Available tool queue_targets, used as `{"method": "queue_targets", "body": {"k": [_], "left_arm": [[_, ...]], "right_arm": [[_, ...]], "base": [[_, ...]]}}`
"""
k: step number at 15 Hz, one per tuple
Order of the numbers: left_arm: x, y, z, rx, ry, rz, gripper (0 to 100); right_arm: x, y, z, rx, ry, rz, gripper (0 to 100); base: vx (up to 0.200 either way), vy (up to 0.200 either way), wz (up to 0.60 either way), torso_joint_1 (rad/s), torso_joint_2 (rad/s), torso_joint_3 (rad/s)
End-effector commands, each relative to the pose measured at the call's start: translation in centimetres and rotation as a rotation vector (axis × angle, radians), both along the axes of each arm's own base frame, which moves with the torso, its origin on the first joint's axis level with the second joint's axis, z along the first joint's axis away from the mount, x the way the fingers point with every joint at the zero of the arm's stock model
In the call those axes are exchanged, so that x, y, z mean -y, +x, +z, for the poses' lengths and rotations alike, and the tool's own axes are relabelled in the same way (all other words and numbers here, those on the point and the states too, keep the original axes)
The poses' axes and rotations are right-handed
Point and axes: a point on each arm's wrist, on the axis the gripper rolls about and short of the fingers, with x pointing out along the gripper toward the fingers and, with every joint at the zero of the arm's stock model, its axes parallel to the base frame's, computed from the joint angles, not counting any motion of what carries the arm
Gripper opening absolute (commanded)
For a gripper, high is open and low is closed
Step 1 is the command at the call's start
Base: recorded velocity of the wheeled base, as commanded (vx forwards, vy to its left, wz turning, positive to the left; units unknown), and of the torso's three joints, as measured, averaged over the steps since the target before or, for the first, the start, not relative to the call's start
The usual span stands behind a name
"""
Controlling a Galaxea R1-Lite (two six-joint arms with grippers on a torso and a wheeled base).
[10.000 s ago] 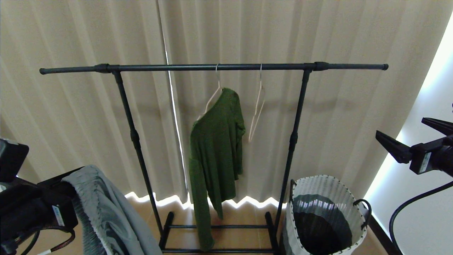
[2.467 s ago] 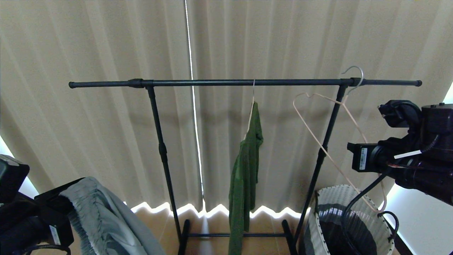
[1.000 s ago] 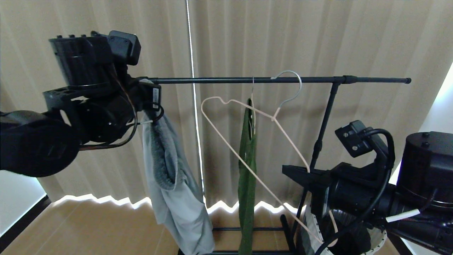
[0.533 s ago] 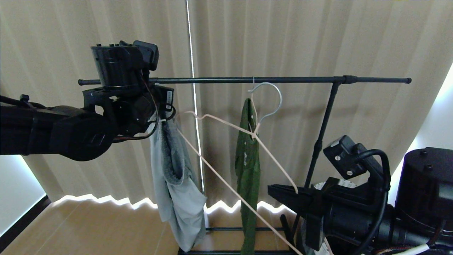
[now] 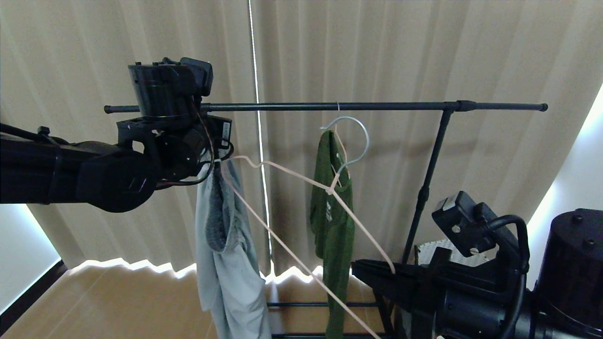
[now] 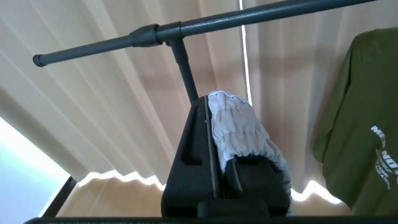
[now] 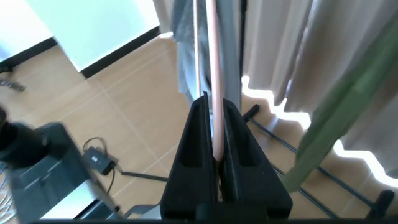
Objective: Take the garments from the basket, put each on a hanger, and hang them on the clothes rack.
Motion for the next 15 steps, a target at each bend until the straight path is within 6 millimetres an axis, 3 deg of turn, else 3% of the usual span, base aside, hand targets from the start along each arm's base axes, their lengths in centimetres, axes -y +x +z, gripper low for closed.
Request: {"method": "queue_targets", "body": {"k": [1,5,9,15], "left_arm": [[0.1,-0.1,0.1,0.001,0.003,-0.003,0],[0.1,-0.3,0.1,0.0,0.005,-0.003,0],[1.0,-1.5,0.8,0.0,0.01,-0.017,0],[1.6,-2.1,1.0,0.004,0.008,-0.037,0]], "right_arm": [[-0.1,-0.3,0.1,0.004,0.005,0.012,0],[-0.6,0.2,-0.1,-0.002,-0.007,0.008,0],[-2.9,4.3,0.0,0.001,-0.005,-0.069,0],[-5.5,7.3,-0.5,-0.002,-0.008,-0.086,0]], "base": [[0.0,0.0,0.0,0.0,0.0,0.0],[0.0,0.0,0.0,0.0,0.0,0.0],[0.0,0.0,0.0,0.0,0.0,0.0],[0.0,0.0,0.0,0.0,0.0,0.0]]}}
